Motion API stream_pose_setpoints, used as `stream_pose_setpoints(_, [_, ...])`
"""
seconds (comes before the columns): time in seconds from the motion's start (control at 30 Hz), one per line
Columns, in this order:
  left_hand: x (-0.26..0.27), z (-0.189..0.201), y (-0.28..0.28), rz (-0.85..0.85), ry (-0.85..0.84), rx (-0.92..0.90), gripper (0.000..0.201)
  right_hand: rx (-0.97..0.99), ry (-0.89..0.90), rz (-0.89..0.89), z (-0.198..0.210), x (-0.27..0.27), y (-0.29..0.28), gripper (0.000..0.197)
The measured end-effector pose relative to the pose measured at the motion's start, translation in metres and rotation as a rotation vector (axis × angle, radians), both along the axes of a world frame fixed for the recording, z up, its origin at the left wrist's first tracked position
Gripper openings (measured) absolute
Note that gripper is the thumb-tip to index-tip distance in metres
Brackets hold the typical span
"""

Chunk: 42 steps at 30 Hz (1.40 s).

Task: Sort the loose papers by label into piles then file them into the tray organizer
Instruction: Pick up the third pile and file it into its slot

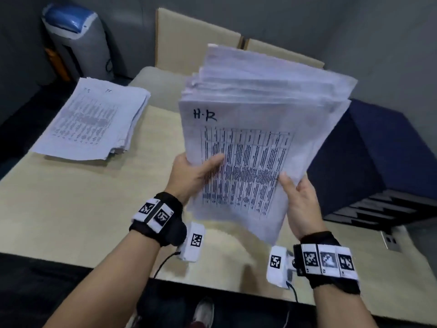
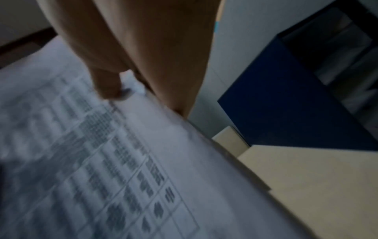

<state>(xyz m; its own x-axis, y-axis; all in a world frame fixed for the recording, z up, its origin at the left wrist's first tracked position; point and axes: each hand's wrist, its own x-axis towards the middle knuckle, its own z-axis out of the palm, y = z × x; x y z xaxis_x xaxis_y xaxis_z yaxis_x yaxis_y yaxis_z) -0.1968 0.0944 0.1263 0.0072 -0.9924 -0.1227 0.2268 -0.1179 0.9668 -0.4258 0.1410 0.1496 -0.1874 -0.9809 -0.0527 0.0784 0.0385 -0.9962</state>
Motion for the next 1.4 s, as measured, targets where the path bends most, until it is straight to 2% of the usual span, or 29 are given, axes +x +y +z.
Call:
stream_pose_setpoints(0.03, [-0.015,0.011,-0.003,0.034,0.03,-0.052,0.03,-0.049,0.022,-0.036,0.004,-0.006,-0.005,0.024])
stream_pose_setpoints(0.1, [-0.039,0.024,-0.007,0.103,0.041,-0.139,0.034,-0.108,0.072,-0.109,0.004,-0.016,-0.015,0.028])
stream_pose_setpoints(0.2, [-0.055,0.018,-0.009,0.19,0.035,-0.196,0.041,-0.08,0.088,-0.098,-0.013,-0.029,-0.023,0.035])
stream_pose_setpoints(0.3, [-0.06,0.008,-0.008,0.253,-0.03,-0.21,0.057,-0.038,0.087,-0.083,-0.032,-0.044,-0.02,0.05])
stream_pose_setpoints(0.37, [-0.064,0.007,-0.006,0.256,-0.08,-0.243,0.066,-0.022,0.048,-0.088,-0.04,-0.051,-0.02,0.058])
stream_pose_setpoints(0.4, [-0.065,0.007,-0.007,0.245,-0.101,-0.266,0.064,-0.025,0.037,-0.08,-0.043,-0.053,-0.022,0.061])
stream_pose_setpoints(0.5, [-0.063,0.001,-0.014,0.197,-0.158,-0.267,0.056,-0.027,0.019,-0.054,-0.047,-0.056,-0.029,0.054])
stream_pose_setpoints(0.6, [-0.054,-0.015,-0.022,0.13,-0.159,-0.183,0.064,0.026,0.014,-0.011,-0.053,-0.055,-0.035,0.031])
stream_pose_setpoints(0.7, [-0.057,-0.024,-0.028,0.04,-0.15,-0.159,0.045,0.061,0.003,-0.028,-0.058,-0.049,-0.041,0.019])
stream_pose_setpoints(0.8, [-0.069,-0.015,-0.033,0.107,-0.135,-0.19,0.028,0.059,-0.029,-0.152,-0.056,-0.043,-0.052,0.014])
stream_pose_setpoints(0.83, [-0.072,-0.013,-0.035,0.163,-0.123,-0.194,0.027,0.055,-0.038,-0.175,-0.055,-0.041,-0.054,0.015])
stream_pose_setpoints(0.9, [-0.072,-0.019,-0.041,0.237,-0.087,-0.157,0.044,0.096,-0.019,-0.172,-0.061,-0.037,-0.058,0.023])
stream_pose_setpoints(0.97, [-0.066,-0.035,-0.047,0.187,-0.103,-0.063,0.053,0.186,0.021,-0.113,-0.069,-0.033,-0.057,0.031])
stream_pose_setpoints(1.03, [-0.059,-0.051,-0.049,0.064,-0.21,-0.022,0.043,0.246,0.074,-0.064,-0.076,-0.03,-0.058,0.029])
stream_pose_setpoints(1.13, [-0.052,-0.059,-0.055,0.043,-0.269,-0.028,0.02,0.307,0.083,-0.066,-0.079,-0.033,-0.059,0.029])
stream_pose_setpoints(1.23, [-0.052,-0.045,-0.062,0.057,-0.156,-0.038,0.009,0.368,0.15,-0.055,-0.085,-0.047,-0.049,0.031])
stream_pose_setpoints(1.3, [-0.054,-0.036,-0.065,0.061,-0.044,-0.039,0.003,0.412,0.132,-0.076,-0.092,-0.059,-0.031,0.034])
stream_pose_setpoints(1.37, [-0.06,-0.027,-0.064,0.07,0.083,-0.025,0.005,0.464,0.001,-0.137,-0.099,-0.07,-0.008,0.048])
stream_pose_setpoints(1.4, [-0.064,-0.025,-0.064,0.076,0.162,-0.013,0.007,0.469,-0.128,-0.188,-0.101,-0.075,0.002,0.056])
